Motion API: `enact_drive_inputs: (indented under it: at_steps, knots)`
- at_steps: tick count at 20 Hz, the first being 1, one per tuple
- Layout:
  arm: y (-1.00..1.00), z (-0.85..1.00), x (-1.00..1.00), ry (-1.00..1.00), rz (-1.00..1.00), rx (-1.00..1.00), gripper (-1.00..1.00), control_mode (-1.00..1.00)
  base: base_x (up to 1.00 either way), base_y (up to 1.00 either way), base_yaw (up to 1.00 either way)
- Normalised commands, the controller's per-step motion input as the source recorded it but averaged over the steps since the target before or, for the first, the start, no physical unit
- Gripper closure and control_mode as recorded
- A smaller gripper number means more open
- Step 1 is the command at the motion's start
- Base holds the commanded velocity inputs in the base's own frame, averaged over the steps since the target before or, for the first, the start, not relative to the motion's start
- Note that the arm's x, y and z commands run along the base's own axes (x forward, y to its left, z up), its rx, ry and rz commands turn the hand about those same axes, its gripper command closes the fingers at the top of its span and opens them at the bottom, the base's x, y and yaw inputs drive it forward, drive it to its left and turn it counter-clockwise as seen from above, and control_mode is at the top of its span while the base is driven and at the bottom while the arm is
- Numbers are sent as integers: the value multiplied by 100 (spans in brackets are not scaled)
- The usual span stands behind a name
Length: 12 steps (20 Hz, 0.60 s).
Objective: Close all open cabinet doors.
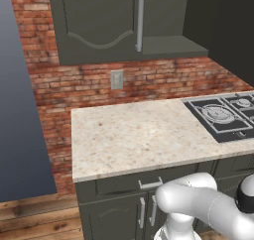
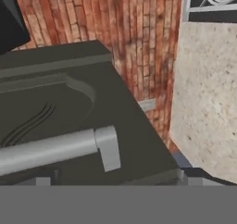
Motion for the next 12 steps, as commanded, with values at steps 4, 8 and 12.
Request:
enact_drive_inputs:
  at_steps: [4, 8, 12]
  knots:
    - [7, 0, 23, -4, 7, -14, -100, -100, 0, 0, 0]
    - [0, 0, 24, -4, 9, -7, -100, -100, 0, 0, 0]
    - [1, 0, 15, -8, 7, -8, -100, -100, 0, 0, 0]
